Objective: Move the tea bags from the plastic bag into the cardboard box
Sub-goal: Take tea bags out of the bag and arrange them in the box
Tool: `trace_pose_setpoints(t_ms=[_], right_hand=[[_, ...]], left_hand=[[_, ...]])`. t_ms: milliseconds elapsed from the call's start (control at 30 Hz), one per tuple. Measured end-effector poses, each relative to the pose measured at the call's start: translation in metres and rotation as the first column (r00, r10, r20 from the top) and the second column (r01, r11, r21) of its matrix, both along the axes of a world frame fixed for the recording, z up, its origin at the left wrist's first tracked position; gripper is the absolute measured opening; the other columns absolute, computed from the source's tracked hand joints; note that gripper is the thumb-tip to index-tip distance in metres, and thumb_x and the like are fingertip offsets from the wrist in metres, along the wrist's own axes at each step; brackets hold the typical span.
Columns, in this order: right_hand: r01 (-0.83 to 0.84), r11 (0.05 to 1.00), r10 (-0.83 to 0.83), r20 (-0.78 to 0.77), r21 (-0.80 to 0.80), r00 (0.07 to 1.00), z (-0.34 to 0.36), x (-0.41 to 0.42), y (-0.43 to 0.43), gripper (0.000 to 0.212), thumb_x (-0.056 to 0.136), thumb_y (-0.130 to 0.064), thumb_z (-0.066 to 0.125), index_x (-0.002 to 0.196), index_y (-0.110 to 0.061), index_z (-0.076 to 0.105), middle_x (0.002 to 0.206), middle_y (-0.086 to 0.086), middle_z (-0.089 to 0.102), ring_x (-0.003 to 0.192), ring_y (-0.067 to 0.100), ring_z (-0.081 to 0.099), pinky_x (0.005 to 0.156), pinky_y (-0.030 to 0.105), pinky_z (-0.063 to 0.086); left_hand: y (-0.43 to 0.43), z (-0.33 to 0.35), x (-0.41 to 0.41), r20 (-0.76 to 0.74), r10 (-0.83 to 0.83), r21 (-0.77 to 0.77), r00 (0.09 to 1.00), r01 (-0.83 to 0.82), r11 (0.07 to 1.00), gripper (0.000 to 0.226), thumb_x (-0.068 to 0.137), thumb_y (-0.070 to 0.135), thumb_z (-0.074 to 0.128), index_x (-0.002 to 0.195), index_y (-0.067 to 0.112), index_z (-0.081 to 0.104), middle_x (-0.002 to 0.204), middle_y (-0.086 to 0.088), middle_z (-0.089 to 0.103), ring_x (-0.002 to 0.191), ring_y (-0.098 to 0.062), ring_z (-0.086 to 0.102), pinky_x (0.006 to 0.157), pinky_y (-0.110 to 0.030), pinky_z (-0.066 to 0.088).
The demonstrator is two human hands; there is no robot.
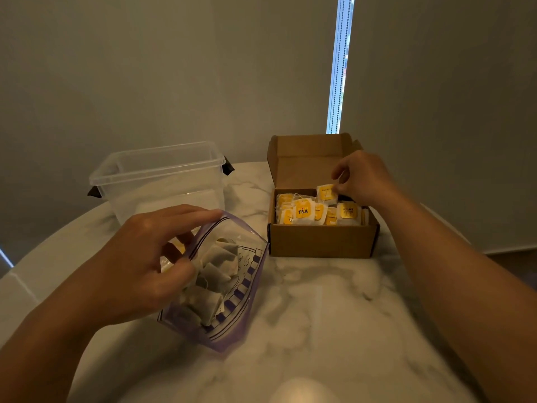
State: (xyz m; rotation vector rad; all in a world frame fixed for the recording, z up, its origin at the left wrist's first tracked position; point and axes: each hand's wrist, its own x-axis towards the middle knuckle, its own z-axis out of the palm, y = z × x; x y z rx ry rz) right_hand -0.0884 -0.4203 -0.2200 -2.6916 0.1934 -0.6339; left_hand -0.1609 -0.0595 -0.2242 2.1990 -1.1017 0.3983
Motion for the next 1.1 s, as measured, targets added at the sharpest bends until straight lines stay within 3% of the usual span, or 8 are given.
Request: trace_pose_setpoints(t_ms=[133, 300, 433, 700, 800, 900, 1033, 1100], right_hand=[[0.041, 0.999, -0.039, 0.168, -0.008, 0.985, 0.008, -0.02, -0.003, 0.021, 0.085, -0.013, 0.073, 0.106, -0.014, 0.071, 0.101, 0.002, 0.069, 0.082, 0.01, 0.058, 0.073, 0.021, 0.045], [-0.134, 0.983, 0.098, 0.257, 0.127, 0.961, 0.014, -0.075, 0.03, 0.012, 0.084, -0.017, 0.074, 0.096, -0.02, 0.074, 0.082, -0.011, 0.065, 0.073, 0.0, 0.061, 0.063, 0.009, 0.042], [-0.343, 0.898, 0.281, 0.239, 0.275, 0.929, 0.007, -0.102, 0.066, 0.01, 0.083, -0.02, 0.076, 0.091, -0.025, 0.074, 0.081, -0.016, 0.068, 0.074, -0.001, 0.066, 0.062, 0.01, 0.052], [-0.551, 0.737, 0.524, 0.184, 0.391, 0.832, -0.002, -0.116, 0.109, 0.01, 0.084, -0.016, 0.075, 0.093, -0.021, 0.075, 0.082, -0.011, 0.072, 0.076, 0.0, 0.069, 0.068, 0.017, 0.056], [-0.62, 0.697, 0.598, 0.185, 0.361, 0.78, -0.004, -0.128, 0.131, 0.014, 0.084, -0.017, 0.073, 0.098, -0.021, 0.075, 0.086, -0.012, 0.072, 0.079, 0.0, 0.068, 0.071, 0.017, 0.057], [-0.642, 0.72, 0.627, 0.149, 0.265, 0.765, -0.013, -0.135, 0.161, 0.018, 0.086, -0.016, 0.072, 0.103, -0.021, 0.076, 0.093, -0.01, 0.073, 0.082, 0.001, 0.067, 0.075, 0.017, 0.057], [-0.619, 0.77, 0.627, 0.0, 0.155, 0.779, -0.035, -0.119, 0.193, 0.02, 0.091, -0.017, 0.064, 0.108, -0.019, 0.075, 0.103, 0.002, 0.072, 0.095, 0.016, 0.064, 0.085, 0.033, 0.055], [-0.596, 0.786, 0.609, -0.039, 0.165, 0.792, -0.045, -0.111, 0.203, 0.02, 0.092, -0.019, 0.062, 0.108, -0.017, 0.074, 0.101, 0.005, 0.07, 0.094, 0.02, 0.062, 0.082, 0.033, 0.054]], left_hand=[[-0.002, 0.004, -0.001, -0.001, -0.009, 0.013, 1.0, 0.009, 1.0, 0.06, 0.074, 0.039, 0.046, 0.131, 0.03, 0.058, 0.117, 0.021, 0.061, 0.096, -0.01, 0.062, 0.063, -0.02, 0.056], [-0.002, 0.007, -0.002, 0.003, -0.005, 0.038, 1.0, 0.005, 0.999, 0.062, 0.074, 0.036, 0.047, 0.134, 0.025, 0.057, 0.117, 0.018, 0.061, 0.094, -0.012, 0.063, 0.065, -0.022, 0.057], [-0.006, 0.01, -0.002, 0.02, 0.015, 0.078, 1.0, -0.016, 0.997, 0.064, 0.073, 0.038, 0.046, 0.134, 0.022, 0.058, 0.118, 0.013, 0.062, 0.09, -0.009, 0.063, 0.066, -0.028, 0.059], [-0.001, 0.027, 0.008, 0.026, -0.033, 0.17, 0.999, 0.028, 0.985, 0.063, 0.069, 0.033, 0.046, 0.131, 0.024, 0.059, 0.118, 0.009, 0.064, 0.084, -0.014, 0.065, 0.06, -0.029, 0.059], [0.002, 0.019, 0.005, 0.05, -0.025, 0.184, 0.998, 0.016, 0.983, 0.065, 0.07, 0.034, 0.046, 0.134, 0.024, 0.058, 0.12, 0.011, 0.062, 0.082, -0.013, 0.064, 0.058, -0.029, 0.058], [0.003, 0.018, 0.001, 0.088, -0.04, 0.183, 0.995, 0.023, 0.983, 0.066, 0.07, 0.031, 0.047, 0.134, 0.021, 0.058, 0.12, 0.011, 0.062, 0.08, -0.012, 0.064, 0.056, -0.024, 0.056], [0.002, 0.018, -0.003, 0.134, -0.052, 0.177, 0.99, 0.028, 0.984, 0.064, 0.072, 0.03, 0.047, 0.134, 0.02, 0.058, 0.119, 0.011, 0.061, 0.081, -0.009, 0.063, 0.056, -0.018, 0.054], [0.003, 0.018, -0.003, 0.153, -0.047, 0.169, 0.987, 0.021, 0.985, 0.064, 0.073, 0.03, 0.047, 0.135, 0.02, 0.056, 0.119, 0.011, 0.061, 0.081, -0.01, 0.063, 0.055, -0.02, 0.055]])
